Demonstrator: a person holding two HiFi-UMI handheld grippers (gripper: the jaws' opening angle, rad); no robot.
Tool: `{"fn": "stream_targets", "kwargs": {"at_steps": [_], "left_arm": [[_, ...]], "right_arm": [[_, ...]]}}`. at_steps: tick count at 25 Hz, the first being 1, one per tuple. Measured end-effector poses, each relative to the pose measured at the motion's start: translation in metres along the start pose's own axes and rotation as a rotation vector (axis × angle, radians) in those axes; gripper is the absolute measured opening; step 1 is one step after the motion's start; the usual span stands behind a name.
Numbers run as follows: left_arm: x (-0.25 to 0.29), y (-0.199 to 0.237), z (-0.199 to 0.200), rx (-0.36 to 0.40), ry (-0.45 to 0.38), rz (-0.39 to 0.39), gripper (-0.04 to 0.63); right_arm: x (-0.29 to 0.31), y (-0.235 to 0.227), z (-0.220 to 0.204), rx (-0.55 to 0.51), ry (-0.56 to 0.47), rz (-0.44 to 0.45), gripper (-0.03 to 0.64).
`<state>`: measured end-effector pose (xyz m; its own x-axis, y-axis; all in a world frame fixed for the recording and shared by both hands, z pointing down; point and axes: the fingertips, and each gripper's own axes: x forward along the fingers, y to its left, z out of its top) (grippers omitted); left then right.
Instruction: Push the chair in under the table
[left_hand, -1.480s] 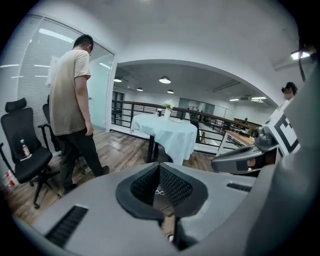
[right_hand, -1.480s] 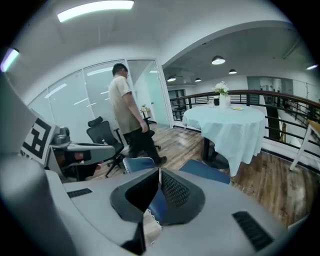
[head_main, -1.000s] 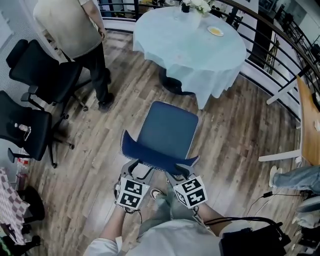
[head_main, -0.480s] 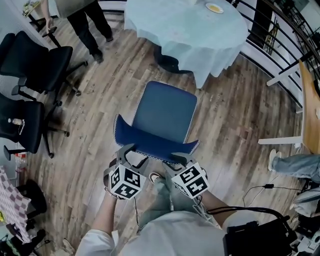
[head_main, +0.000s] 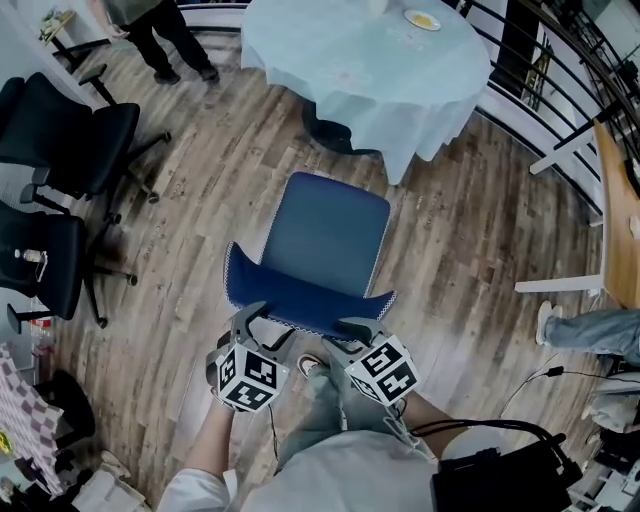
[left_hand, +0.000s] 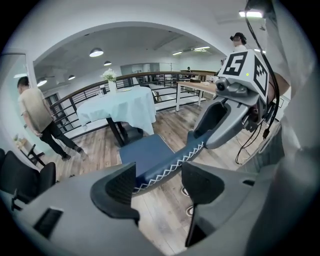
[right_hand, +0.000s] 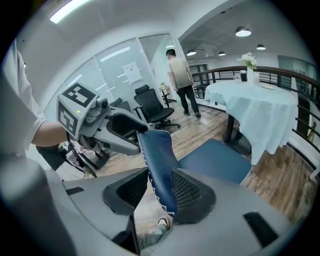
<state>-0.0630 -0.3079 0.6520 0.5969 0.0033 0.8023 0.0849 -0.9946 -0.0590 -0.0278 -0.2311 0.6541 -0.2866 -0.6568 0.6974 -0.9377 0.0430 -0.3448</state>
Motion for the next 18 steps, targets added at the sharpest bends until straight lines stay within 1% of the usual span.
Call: {"fn": "stream_targets", "kwargs": {"at_steps": [2, 7, 14, 18], "left_arm": [[0.002, 0.003, 0.003, -0.004, 0.004, -0.002, 0.284], [0.015, 0.014, 0.017, -0.006, -0.011, 0.011, 0.285], [0.037, 0.026, 0.047, -0.006, -0.032, 0.013, 0.285], [0.048, 0.036, 0.063, -0.009, -0.032, 0.008, 0.285]], "right_arm": [[0.0, -0.003, 0.003, -0.001, -0.007, -0.002, 0.155], [0.001, -0.022, 0.013, -0.014, -0.031, -0.04, 0.155], [-0.005, -0.058, 0.028, -0.037, -0.061, -0.078, 0.156], [-0.007, -0.078, 0.039, -0.046, -0.073, -0.08, 0.156]]}}
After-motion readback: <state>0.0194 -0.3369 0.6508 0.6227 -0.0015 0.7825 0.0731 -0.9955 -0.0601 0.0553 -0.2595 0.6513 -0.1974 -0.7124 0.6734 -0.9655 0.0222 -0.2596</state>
